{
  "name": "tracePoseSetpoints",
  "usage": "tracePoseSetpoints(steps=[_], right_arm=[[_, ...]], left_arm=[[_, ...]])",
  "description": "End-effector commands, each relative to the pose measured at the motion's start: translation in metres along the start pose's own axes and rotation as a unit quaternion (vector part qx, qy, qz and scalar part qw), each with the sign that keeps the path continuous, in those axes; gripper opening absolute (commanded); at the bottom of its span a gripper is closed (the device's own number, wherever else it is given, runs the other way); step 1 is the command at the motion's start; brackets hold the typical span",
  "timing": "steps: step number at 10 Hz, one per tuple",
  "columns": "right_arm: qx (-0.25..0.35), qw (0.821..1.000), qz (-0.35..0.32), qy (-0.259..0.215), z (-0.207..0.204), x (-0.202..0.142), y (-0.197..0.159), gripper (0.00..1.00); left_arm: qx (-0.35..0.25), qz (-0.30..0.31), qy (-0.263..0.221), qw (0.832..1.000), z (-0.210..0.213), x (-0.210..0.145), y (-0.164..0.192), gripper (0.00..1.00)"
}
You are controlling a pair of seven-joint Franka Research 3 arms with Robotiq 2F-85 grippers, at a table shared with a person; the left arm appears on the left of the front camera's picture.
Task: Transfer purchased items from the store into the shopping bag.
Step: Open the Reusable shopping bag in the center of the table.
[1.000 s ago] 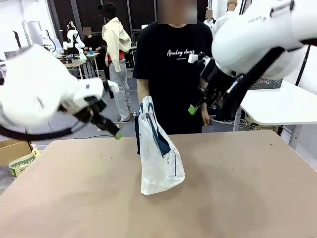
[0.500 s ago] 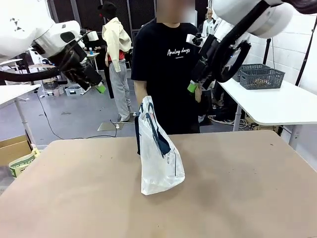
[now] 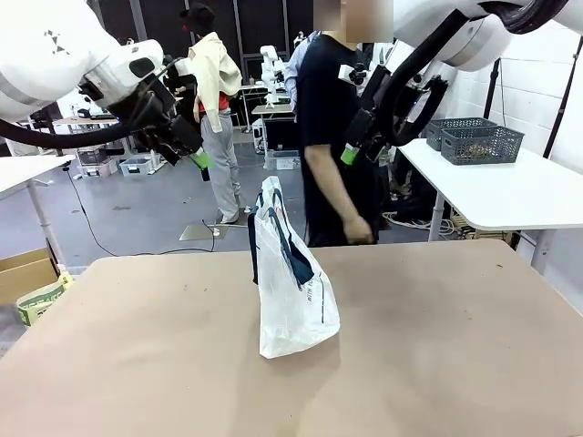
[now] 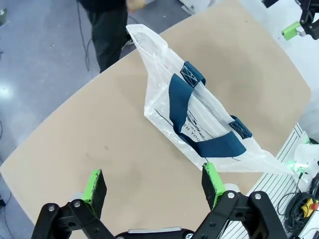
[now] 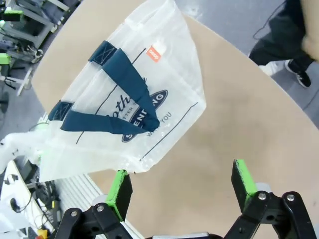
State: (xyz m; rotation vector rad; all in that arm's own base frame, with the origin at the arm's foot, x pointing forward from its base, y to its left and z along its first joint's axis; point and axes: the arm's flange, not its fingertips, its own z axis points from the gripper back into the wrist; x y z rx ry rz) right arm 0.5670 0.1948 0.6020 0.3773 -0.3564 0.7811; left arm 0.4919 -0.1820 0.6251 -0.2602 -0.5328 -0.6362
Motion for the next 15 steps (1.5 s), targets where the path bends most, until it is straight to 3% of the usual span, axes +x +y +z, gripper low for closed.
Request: tracePoseSetpoints(steps=[1, 7, 9, 10, 11, 15], right_arm=[[0.015, 0.999, -0.047, 0.014, -0.015, 0.023, -0.002, 1.00], [0.010, 0.988, -0.118, 0.101, -0.069, 0.116, -0.006, 1.00], [0.020, 0.987, -0.116, 0.109, -0.080, 0.142, -0.001, 1.00], [0.019, 0.989, -0.100, 0.107, -0.082, 0.146, -0.004, 1.00], [0.022, 0.988, -0.114, 0.096, -0.085, 0.100, 0.004, 1.00], [0.038, 0.987, -0.122, 0.099, -0.098, 0.113, 0.002, 1.00]], left_arm=[[-0.015, 0.027, 0.036, 0.999, -0.027, 0.016, -0.002, 1.00], [-0.043, 0.116, 0.116, 0.985, -0.063, 0.010, -0.045, 1.00], [-0.044, 0.119, 0.114, 0.985, -0.070, 0.008, -0.046, 1.00], [-0.047, 0.125, 0.090, 0.987, -0.074, 0.013, -0.040, 1.00], [-0.048, 0.107, 0.115, 0.986, -0.071, 0.005, -0.049, 1.00], [-0.061, 0.098, 0.128, 0.985, -0.081, 0.014, -0.047, 1.00]])
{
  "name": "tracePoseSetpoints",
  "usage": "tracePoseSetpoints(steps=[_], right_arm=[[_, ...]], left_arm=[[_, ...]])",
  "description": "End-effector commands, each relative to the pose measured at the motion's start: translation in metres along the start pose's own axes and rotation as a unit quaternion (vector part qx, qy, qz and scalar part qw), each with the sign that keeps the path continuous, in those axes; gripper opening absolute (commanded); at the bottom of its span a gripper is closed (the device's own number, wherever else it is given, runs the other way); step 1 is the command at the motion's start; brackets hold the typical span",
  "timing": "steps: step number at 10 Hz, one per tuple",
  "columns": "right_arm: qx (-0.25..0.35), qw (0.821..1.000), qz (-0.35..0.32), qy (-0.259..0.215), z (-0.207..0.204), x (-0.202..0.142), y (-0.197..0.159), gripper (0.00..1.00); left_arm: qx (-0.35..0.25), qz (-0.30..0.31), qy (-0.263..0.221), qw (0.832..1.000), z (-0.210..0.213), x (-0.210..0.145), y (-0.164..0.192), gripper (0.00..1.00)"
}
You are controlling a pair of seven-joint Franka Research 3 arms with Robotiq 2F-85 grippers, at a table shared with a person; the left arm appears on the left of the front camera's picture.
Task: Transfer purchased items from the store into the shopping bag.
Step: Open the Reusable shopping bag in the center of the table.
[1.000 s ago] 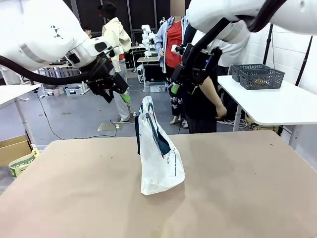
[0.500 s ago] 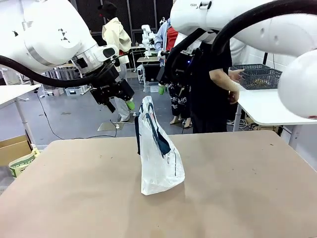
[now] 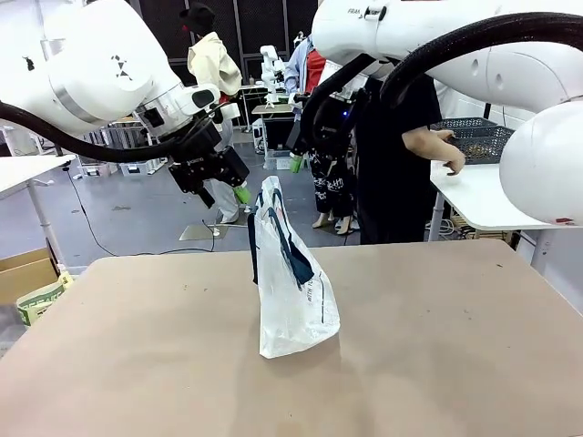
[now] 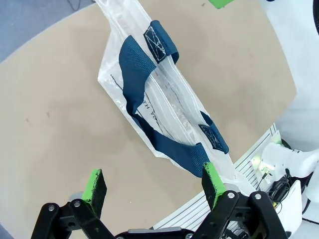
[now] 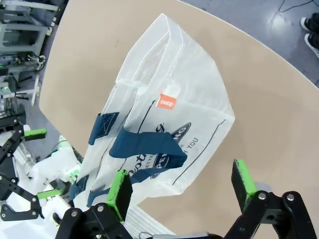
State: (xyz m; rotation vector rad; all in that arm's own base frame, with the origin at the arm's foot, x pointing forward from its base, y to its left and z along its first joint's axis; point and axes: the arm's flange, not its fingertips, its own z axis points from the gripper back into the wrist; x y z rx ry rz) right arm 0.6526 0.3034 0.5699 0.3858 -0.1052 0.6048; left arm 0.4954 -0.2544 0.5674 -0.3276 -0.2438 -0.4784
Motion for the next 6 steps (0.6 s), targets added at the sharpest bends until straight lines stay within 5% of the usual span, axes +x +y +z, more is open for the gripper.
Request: tracePoseSetpoints(steps=[1, 6], right_arm=[[0.003, 1.000, -0.022, -0.003, -0.011, 0.014, 0.001, 1.00], [0.017, 1.000, -0.014, -0.008, -0.033, 0.045, 0.003, 1.00]], left_arm=[[-0.005, -0.008, 0.012, 1.000, -0.005, 0.015, 0.000, 1.00], [0.000, 0.003, 0.009, 1.000, -0.013, 0.026, 0.005, 1.00]])
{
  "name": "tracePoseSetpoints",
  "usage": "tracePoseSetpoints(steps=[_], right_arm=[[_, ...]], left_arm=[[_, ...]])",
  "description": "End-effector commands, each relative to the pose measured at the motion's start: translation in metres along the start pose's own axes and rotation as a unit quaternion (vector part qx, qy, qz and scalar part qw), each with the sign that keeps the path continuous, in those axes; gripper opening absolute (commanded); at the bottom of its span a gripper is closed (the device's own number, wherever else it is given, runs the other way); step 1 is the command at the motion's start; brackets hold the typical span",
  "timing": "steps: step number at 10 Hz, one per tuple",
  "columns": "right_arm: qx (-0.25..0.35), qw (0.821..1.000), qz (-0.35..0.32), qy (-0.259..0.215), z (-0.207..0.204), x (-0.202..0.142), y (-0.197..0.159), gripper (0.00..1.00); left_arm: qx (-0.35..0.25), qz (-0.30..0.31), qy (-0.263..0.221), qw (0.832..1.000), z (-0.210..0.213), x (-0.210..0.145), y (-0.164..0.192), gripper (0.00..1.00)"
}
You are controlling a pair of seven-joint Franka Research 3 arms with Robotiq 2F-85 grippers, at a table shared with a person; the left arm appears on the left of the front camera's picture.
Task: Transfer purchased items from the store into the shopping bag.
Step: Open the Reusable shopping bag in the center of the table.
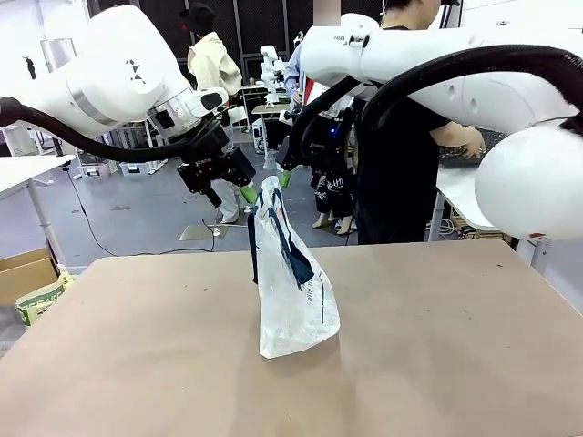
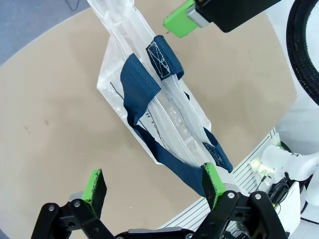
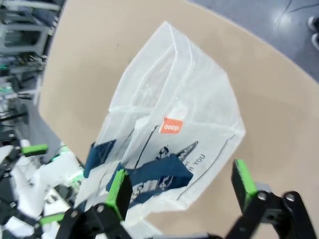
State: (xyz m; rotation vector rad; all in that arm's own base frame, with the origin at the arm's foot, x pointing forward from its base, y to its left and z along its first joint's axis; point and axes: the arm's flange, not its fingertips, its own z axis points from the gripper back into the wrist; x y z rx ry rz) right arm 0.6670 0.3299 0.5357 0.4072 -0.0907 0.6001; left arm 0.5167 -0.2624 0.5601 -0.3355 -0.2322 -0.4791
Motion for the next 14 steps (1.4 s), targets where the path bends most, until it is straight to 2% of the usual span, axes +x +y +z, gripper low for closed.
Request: tracePoseSetpoints(steps=[1, 7, 11, 14], right_arm=[[0.009, 1.000, -0.012, -0.014, 0.008, 0.028, 0.004, 1.00], [0.034, 0.999, -0.009, -0.038, 0.003, 0.048, 0.004, 1.00], [0.040, 0.999, -0.009, -0.027, -0.006, 0.061, 0.008, 1.00], [0.043, 0.999, -0.011, -0.007, -0.015, 0.063, 0.009, 1.00]], left_arm=[[0.001, 0.000, 0.008, 1.000, -0.001, 0.007, 0.000, 1.00], [0.001, -0.003, 0.018, 1.000, -0.013, 0.019, 0.000, 1.00], [0.017, 0.003, 0.001, 1.000, -0.001, 0.022, -0.001, 1.00], [0.013, -0.001, 0.011, 1.000, -0.007, 0.026, -0.001, 1.00]])
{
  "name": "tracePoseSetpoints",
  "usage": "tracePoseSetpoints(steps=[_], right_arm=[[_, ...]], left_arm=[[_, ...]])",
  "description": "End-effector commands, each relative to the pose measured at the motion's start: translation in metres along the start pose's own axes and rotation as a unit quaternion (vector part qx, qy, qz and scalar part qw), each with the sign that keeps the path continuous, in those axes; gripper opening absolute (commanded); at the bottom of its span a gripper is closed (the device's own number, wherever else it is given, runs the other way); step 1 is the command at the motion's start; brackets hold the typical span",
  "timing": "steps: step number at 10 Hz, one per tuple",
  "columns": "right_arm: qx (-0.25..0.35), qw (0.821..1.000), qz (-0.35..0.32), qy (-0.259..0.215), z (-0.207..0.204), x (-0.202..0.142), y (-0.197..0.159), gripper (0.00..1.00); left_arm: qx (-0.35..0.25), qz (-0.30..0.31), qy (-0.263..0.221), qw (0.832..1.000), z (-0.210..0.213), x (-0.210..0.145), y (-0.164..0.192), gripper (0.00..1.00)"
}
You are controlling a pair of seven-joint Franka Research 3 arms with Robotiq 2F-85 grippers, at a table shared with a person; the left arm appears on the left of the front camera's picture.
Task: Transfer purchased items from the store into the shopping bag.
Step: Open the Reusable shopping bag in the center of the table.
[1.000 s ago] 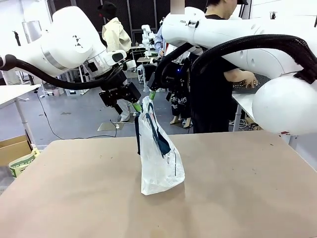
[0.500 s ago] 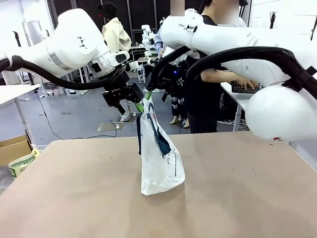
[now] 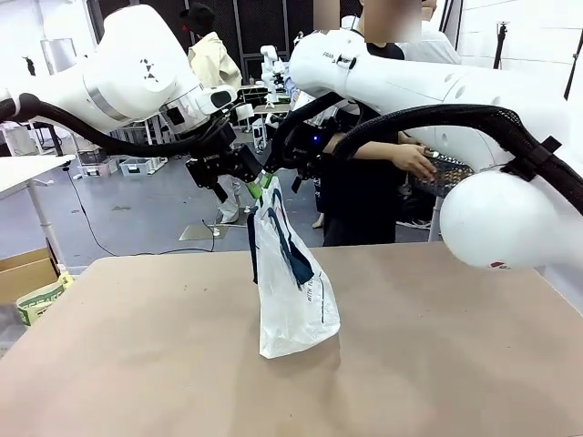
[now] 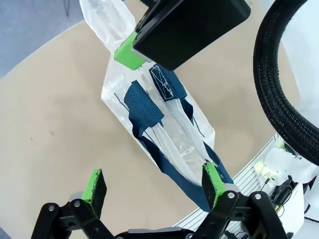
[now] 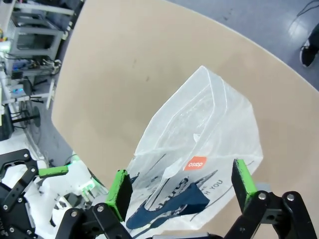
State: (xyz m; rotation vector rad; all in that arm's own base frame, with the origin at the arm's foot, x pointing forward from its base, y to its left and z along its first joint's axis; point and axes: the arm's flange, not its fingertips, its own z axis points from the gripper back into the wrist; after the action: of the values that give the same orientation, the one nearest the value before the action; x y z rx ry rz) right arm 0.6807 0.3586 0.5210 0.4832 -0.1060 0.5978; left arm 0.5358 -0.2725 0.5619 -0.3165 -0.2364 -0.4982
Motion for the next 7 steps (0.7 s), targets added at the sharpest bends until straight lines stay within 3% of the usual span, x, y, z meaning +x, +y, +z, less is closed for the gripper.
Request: tracePoseSetpoints(steps=[1, 7], right_arm=[[0.010, 1.000, -0.015, 0.018, 0.004, 0.040, 0.001, 1.00], [0.008, 0.999, -0.021, 0.043, -0.002, 0.037, 0.005, 1.00]], left_arm=[[0.003, 0.009, 0.012, 1.000, -0.003, 0.005, 0.000, 1.00], [0.004, 0.020, 0.035, 0.999, -0.014, 0.008, 0.006, 1.00]])
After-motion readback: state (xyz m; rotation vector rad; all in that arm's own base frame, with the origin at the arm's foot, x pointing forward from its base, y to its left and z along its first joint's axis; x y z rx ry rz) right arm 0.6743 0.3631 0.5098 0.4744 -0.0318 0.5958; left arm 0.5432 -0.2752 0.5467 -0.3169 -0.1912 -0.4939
